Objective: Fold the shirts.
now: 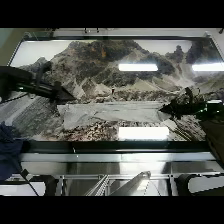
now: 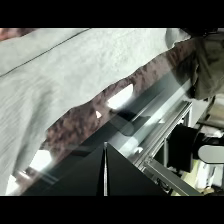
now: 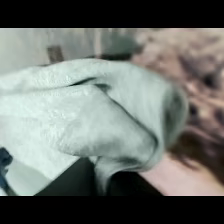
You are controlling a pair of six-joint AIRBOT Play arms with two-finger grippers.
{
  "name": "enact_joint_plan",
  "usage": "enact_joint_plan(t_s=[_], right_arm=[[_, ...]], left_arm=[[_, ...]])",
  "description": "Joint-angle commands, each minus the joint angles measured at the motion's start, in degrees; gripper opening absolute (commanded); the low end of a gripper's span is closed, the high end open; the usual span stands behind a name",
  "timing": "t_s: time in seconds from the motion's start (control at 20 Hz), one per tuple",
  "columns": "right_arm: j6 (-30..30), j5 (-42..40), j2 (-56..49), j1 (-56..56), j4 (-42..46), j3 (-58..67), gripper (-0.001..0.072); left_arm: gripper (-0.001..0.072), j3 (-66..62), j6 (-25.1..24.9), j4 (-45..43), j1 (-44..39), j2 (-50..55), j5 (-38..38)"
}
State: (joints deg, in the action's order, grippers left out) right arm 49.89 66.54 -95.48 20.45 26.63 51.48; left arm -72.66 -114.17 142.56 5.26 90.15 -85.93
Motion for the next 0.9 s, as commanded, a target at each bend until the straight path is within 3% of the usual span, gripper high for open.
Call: enact_joint_plan(t_s=[0.0,0.15,0.35,0.65,0.75,0.8,0.85], right_arm=[[-0.55,5.35,-0.15,-2.21,-2.4,3.48,0.0016],[1.31,12.9,1.75,0.63,-2.21,6.99,0.0015],[1.99,22.34,4.55,5.86,-2.4,9.22,0.0015],[2.14,29.7,9.79,9.86,-3.17,11.5,0.0015],[4.24,30.16,11.43,9.2,-5.66,11.47,0.0016],[4.9,30.08,12.57,7.82,-7.89,11.47,0.0015],[5.05,29.22,14.21,5.2,-10.84,11.47,0.0015]], left_arm=[[0.002,-0.31,2.47,0.04,-12.68,5.18,9.44],[0.002,-5.73,3.82,0.02,-23.61,14.14,13.97],[0.002,-19.58,9.86,-0.07,-33.57,27.26,13.22],[0.0019,-34.05,15.28,0.33,-37.13,36.87,10.75],[0.0019,-38.97,12.15,7.45,-36.44,36.72,6.97],[0.0018,-41.68,7.54,12.17,-35.19,35.65,1.7],[0.0017,-44.3,6.6,12.9,-33.33,33.46,-3.85]])
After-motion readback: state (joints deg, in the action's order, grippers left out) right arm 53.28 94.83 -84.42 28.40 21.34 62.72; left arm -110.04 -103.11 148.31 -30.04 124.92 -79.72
